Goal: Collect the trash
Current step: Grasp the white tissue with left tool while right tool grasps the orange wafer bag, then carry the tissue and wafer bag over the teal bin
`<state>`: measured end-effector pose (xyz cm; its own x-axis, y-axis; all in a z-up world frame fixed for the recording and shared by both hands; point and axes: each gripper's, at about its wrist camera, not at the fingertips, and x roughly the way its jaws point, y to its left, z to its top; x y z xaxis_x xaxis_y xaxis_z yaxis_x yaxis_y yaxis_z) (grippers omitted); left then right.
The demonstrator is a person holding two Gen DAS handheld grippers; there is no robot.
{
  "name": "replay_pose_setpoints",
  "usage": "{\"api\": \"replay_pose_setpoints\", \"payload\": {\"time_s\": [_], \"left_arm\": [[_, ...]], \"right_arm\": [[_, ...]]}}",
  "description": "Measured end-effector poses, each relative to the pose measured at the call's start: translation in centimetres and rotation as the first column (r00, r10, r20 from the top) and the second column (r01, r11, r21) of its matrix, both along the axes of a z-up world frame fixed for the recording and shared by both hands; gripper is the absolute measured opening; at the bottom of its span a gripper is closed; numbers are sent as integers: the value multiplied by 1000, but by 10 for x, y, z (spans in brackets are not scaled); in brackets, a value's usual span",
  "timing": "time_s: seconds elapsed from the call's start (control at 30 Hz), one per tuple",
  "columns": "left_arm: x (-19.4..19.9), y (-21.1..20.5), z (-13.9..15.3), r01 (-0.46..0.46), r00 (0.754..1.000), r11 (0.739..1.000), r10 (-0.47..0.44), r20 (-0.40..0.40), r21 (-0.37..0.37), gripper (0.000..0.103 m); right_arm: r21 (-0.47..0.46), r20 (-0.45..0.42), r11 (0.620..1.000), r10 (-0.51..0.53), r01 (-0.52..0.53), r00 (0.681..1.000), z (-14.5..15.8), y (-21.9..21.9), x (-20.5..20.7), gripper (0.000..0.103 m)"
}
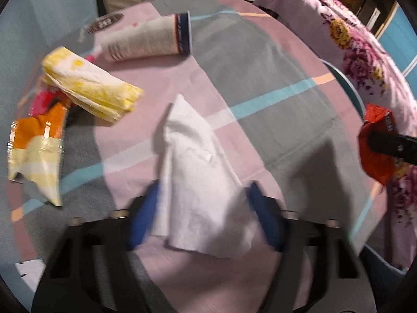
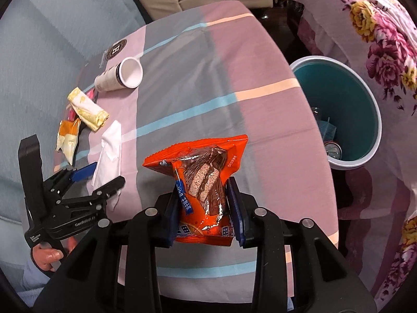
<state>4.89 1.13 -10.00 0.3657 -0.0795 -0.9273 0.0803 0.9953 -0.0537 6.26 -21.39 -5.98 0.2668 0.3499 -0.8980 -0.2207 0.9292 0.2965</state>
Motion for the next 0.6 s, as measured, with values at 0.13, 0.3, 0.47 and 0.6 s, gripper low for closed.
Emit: {"api": "replay_pose_setpoints", "payload": {"time_s": [0.13, 0.3, 0.47, 0.6], "left_arm": [[0, -1, 3, -6, 1000, 999, 5, -14, -39, 16], [2, -3, 20, -44, 999, 996, 45, 17, -77, 15], [9, -22, 45, -6, 998, 994, 12, 60, -112, 15], [20, -50, 57, 46, 996, 993, -38, 78, -111, 15]], "right_arm": [[15, 15, 1000, -19, 19, 1000, 1, -13, 2, 32], [38, 40, 998, -59, 57, 997, 4, -37, 5, 32], [66, 55, 993, -105, 101, 993, 7, -65, 11, 32], [82, 82, 985, -156, 150, 984, 11, -91, 16, 32]]}}
